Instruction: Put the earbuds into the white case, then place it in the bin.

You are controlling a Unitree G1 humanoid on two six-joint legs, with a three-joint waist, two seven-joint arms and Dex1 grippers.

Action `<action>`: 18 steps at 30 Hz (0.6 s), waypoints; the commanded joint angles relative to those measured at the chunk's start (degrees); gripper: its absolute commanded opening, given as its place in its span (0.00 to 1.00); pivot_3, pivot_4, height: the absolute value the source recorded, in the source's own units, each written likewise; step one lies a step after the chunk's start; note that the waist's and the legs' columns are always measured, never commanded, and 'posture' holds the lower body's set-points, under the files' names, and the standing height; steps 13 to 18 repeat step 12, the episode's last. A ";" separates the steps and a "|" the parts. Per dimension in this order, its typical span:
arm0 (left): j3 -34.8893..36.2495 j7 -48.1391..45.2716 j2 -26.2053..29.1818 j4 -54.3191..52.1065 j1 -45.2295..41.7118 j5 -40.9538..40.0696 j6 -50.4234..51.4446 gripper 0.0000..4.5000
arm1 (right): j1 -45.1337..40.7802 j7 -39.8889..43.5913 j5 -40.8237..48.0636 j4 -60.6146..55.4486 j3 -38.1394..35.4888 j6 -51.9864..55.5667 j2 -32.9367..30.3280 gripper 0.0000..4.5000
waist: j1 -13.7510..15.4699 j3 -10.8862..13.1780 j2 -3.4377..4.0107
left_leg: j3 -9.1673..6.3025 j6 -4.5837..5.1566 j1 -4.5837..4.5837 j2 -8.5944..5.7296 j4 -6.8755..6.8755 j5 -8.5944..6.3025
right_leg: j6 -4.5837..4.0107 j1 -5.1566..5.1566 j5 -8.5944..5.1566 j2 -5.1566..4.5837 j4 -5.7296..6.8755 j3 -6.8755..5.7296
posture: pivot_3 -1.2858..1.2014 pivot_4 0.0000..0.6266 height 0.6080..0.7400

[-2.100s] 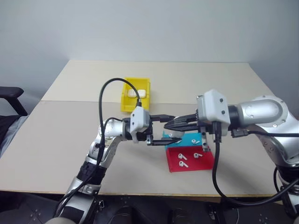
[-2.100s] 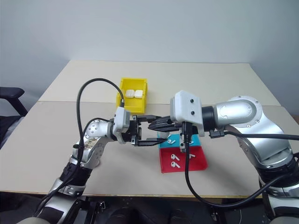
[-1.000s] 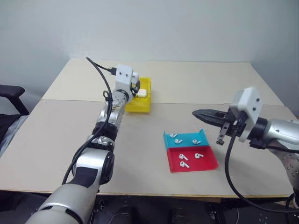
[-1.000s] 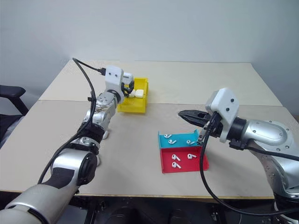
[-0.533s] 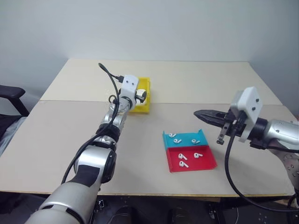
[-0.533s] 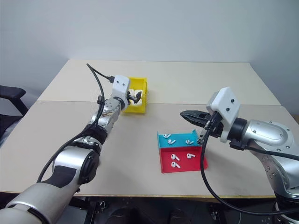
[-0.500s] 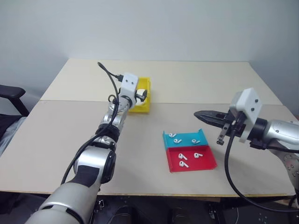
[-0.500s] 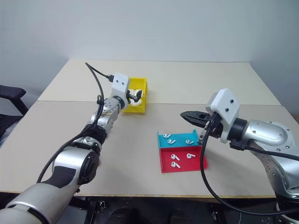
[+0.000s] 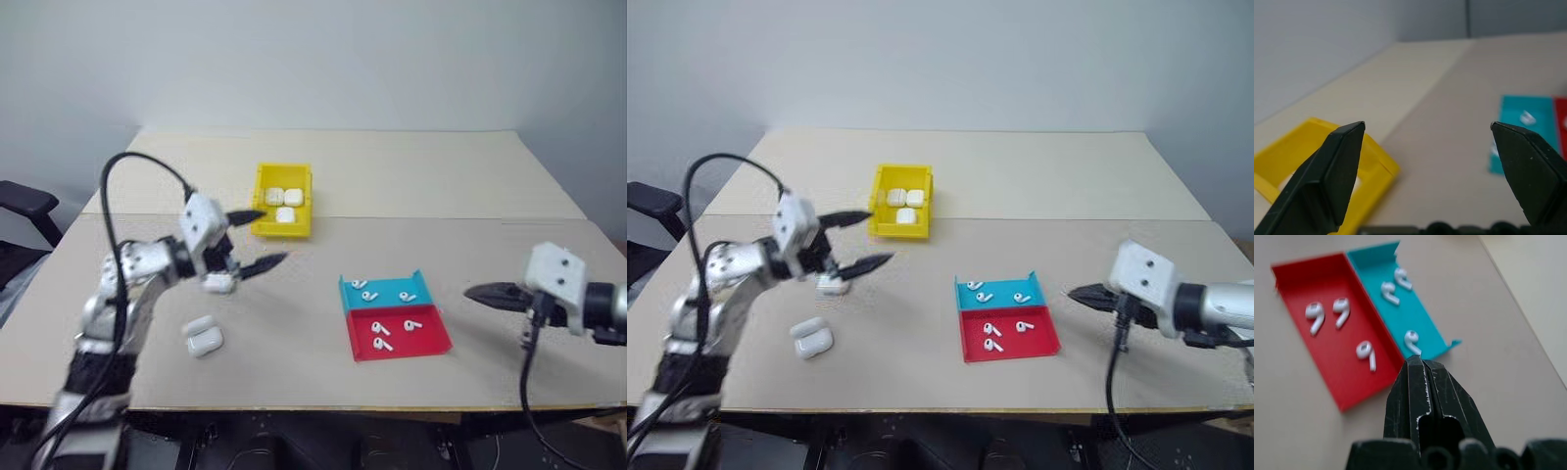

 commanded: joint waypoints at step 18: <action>10.74 -5.31 10.64 -14.95 13.11 -12.74 7.62 1.00 | -0.50 8.35 -1.89 4.15 -4.36 -10.86 -1.88 0.00 | 0.37 -0.01 0.02 | -0.19 0.00 0.06 0.02 -0.05 -0.01 | -0.04 0.01 -0.04 0.02 0.00 0.05 | 0.52 0.24 1.00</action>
